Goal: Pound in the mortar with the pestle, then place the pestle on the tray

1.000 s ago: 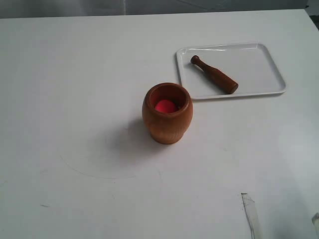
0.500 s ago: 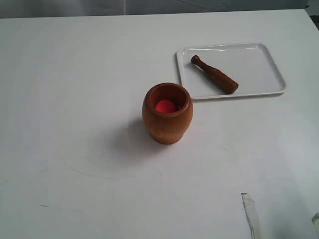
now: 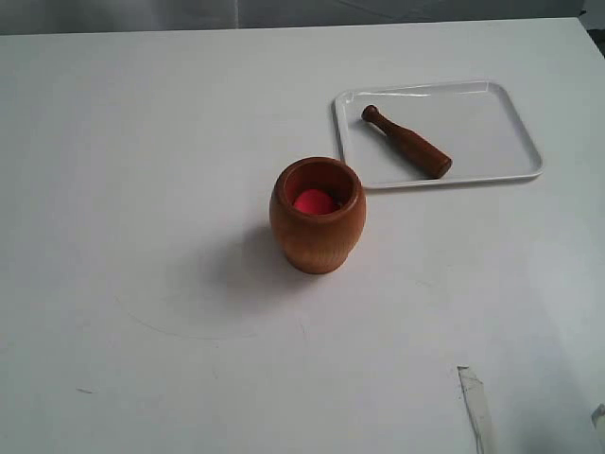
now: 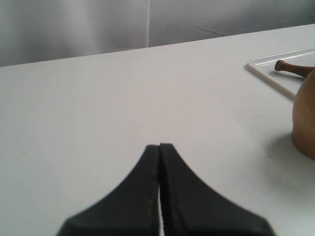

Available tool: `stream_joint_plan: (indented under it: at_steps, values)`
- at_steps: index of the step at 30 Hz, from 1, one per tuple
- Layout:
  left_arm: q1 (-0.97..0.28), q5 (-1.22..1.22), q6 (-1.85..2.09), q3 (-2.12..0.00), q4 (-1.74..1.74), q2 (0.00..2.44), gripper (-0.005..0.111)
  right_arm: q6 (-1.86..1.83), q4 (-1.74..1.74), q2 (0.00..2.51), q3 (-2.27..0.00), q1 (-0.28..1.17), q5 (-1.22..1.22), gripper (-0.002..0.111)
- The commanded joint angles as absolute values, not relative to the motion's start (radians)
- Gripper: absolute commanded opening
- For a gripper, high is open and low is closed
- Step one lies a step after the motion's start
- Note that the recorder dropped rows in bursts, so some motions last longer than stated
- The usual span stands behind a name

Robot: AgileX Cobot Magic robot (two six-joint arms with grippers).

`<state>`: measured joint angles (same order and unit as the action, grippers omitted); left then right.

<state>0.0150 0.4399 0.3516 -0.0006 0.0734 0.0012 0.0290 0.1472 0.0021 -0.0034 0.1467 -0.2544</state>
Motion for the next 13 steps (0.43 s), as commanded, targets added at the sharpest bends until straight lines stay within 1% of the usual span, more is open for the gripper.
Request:
stream_joint_plan:
  at_steps: [1, 13]
  values:
    - [0.007, 0.437, 0.343, 0.000, 0.066, 0.000, 0.000, 0.030, 0.155, 0.000, 0.000, 0.138, -0.252, 0.000]
    - [0.007, 0.437, 0.343, 0.000, 0.066, 0.000, 0.000, 0.031, 0.155, 0.000, 0.000, 0.138, -0.252, 0.000]
